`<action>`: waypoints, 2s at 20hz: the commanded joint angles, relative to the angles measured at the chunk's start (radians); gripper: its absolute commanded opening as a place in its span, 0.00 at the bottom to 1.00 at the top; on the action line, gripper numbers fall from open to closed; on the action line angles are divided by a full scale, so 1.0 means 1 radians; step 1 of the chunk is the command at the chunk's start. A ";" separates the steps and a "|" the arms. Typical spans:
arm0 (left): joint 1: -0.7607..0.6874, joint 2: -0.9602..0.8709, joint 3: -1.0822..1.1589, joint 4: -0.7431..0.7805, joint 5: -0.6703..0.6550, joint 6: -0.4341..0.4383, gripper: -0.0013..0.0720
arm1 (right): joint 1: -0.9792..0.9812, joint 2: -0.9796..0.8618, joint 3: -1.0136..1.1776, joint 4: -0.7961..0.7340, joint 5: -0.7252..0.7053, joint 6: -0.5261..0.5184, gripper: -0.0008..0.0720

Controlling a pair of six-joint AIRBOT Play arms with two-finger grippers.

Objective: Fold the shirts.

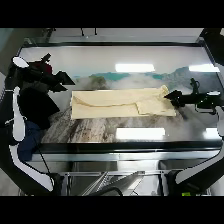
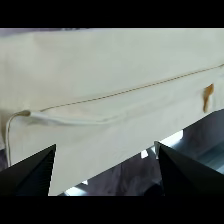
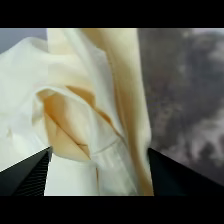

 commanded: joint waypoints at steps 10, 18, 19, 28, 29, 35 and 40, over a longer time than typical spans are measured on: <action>-0.314 -0.029 0.031 -0.003 0.088 0.011 0.04 | 0.080 0.062 0.124 0.039 0.132 0.007 0.04; -0.718 -0.271 0.032 -0.002 0.480 0.011 0.04 | 0.158 0.305 0.160 0.154 0.249 0.127 0.04; -0.754 -0.293 0.032 -0.011 0.528 0.010 0.04 | 0.183 0.332 0.160 0.154 0.250 0.142 0.04; -0.844 -0.307 0.163 -0.034 0.491 -0.004 0.04 | 0.270 0.396 0.161 0.153 0.228 0.182 0.04; -0.818 -0.260 0.132 -0.031 0.446 0.000 0.04 | 0.270 0.396 0.161 0.153 0.219 0.185 0.04; -0.485 0.002 0.118 0.042 -0.048 0.036 0.04 | 0.357 0.375 0.160 0.108 0.157 0.213 0.04; -0.179 0.192 0.118 0.043 0.018 -0.009 0.04 | 0.639 0.300 0.159 0.087 -0.080 0.219 0.04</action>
